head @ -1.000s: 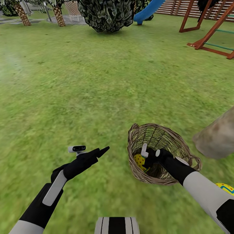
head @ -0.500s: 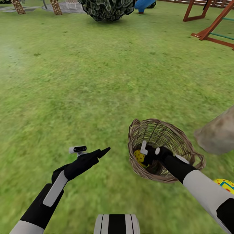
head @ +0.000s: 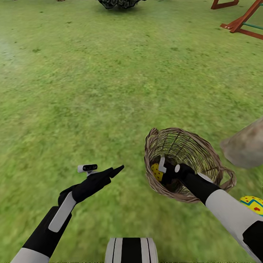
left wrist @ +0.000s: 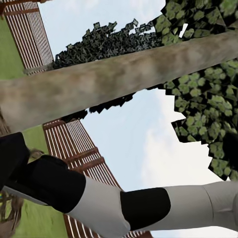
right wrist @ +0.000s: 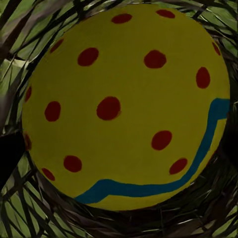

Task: Take the three Easter eggs out of the wicker basket on the lawn in the garden, then place them on the lawn next to a single tree (choose any tree) so that all three eggs are next to the same tree and none are left in the basket.

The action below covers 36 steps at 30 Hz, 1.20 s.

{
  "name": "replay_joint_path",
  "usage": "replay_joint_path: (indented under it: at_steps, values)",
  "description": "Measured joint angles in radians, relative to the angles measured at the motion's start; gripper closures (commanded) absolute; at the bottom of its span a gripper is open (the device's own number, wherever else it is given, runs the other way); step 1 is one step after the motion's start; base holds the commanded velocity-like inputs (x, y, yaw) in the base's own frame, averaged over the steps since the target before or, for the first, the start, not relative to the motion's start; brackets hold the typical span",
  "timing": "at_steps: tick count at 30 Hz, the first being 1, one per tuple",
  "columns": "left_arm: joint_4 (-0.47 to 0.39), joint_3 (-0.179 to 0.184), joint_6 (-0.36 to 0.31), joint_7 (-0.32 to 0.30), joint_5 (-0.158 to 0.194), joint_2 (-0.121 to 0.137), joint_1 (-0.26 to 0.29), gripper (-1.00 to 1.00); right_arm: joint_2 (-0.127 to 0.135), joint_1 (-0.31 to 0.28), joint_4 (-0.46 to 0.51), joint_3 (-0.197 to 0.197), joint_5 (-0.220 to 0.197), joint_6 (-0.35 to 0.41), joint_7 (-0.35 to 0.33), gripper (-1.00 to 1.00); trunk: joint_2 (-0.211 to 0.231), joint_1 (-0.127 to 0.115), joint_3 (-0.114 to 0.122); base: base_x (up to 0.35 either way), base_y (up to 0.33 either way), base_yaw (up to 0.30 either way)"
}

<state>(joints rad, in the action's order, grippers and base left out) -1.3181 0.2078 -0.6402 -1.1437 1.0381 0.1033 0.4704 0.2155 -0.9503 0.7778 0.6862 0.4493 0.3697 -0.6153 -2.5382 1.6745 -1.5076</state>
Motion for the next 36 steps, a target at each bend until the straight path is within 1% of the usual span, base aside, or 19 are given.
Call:
replay_joint_path:
  at_steps: [2, 5, 7, 11, 12, 14, 15, 18, 19, 24, 25, 28, 30, 33, 35, 36]
  values:
    - [0.000, 0.000, 0.000, 0.000, 0.000, 0.000, 0.000, -1.00, 0.001, 0.000, -0.009, 0.003, 0.002, 0.000, 0.000, -1.00, 0.000, 0.001, -0.008, 0.000, 0.000, 0.000]
    - [0.000, 0.000, 0.000, 0.000, 0.003, 0.000, 0.000, -1.00, 0.003, -0.001, -0.029, 0.002, 0.017, -0.007, 0.002, -1.00, -0.001, 0.001, -0.008, 0.000, 0.000, 0.000]
    - [0.000, 0.000, 0.000, 0.000, 0.003, 0.000, 0.000, -1.00, 0.006, -0.001, -0.010, 0.001, 0.017, -0.006, 0.002, -1.00, -0.001, 0.002, -0.015, 0.000, 0.000, 0.000]
    - [0.000, 0.000, 0.000, 0.000, 0.003, 0.000, 0.000, -1.00, 0.019, -0.001, -0.013, -0.002, 0.015, -0.006, 0.002, -1.00, -0.001, 0.002, -0.019, 0.000, 0.000, 0.000]
    - [0.000, 0.000, 0.000, 0.000, 0.003, 0.000, 0.000, -1.00, 0.021, -0.001, -0.014, -0.002, 0.012, -0.005, 0.002, -1.00, -0.001, 0.002, -0.019, 0.000, 0.000, 0.000]
    - [0.000, 0.000, 0.000, 0.000, 0.002, 0.000, 0.000, -1.00, 0.021, -0.001, 0.004, -0.003, 0.012, -0.005, 0.005, -1.00, -0.002, 0.003, -0.027, 0.000, 0.000, 0.000]
    - [0.001, 0.000, 0.000, 0.000, 0.003, 0.000, 0.000, -1.00, 0.022, -0.001, 0.003, -0.003, 0.010, -0.004, 0.006, 1.00, -0.002, 0.003, -0.027, 0.000, 0.000, 0.000]
    - [0.001, 0.000, 0.000, 0.000, 0.004, 0.000, 0.000, -1.00, 0.022, -0.001, 0.014, -0.003, 0.011, -0.004, 0.005, 1.00, -0.002, 0.003, -0.031, 0.000, 0.000, 0.000]
    - [0.000, 0.000, 0.000, 0.000, 0.004, 0.000, 0.000, -1.00, 0.022, -0.002, 0.023, -0.002, 0.018, -0.003, 0.004, 1.00, -0.002, 0.004, -0.035, 0.000, 0.000, 0.000]
    - [0.001, 0.000, 0.000, 0.000, 0.007, 0.000, 0.000, -1.00, 0.022, -0.002, 0.020, -0.003, 0.020, -0.004, 0.004, 1.00, -0.002, 0.004, -0.035, 0.000, 0.000, 0.000]
    - [0.004, 0.000, 0.000, 0.000, 0.006, 0.000, 0.000, -1.00, 0.022, -0.001, 0.012, -0.003, 0.016, -0.006, 0.005, 1.00, -0.002, 0.003, -0.031, 0.000, 0.000, 0.000]
    - [0.013, 0.000, 0.000, -0.001, 0.008, 0.000, -0.001, -1.00, 0.022, -0.001, 0.012, -0.003, 0.015, -0.006, 0.005, 1.00, -0.002, 0.003, -0.031, 0.000, 0.000, 0.000]
    - [0.020, 0.000, 0.000, -0.001, 0.007, 0.000, -0.001, -1.00, 0.022, -0.001, -0.010, -0.003, 0.015, -0.006, 0.005, 1.00, -0.002, 0.002, -0.023, 0.000, 0.000, 0.000]
    - [0.025, 0.000, 0.001, 0.001, 0.007, 0.000, -0.002, -1.00, 0.021, -0.001, -0.010, -0.003, 0.016, -0.006, 0.006, 1.00, -0.002, 0.002, -0.023, 0.000, 0.000, 0.000]
    - [0.025, -0.001, 0.000, 0.003, 0.003, 0.000, -0.002, -1.00, 0.021, -0.002, -0.039, -0.003, 0.015, -0.006, 0.006, 1.00, -0.001, 0.001, -0.015, 0.000, 0.000, 0.000]
    - [0.025, -0.001, 0.000, 0.002, 0.004, 0.000, -0.002, -1.00, 0.021, -0.001, -0.040, -0.002, 0.012, -0.004, 0.004, 1.00, -0.001, 0.001, -0.015, 0.000, 0.000, 0.000]
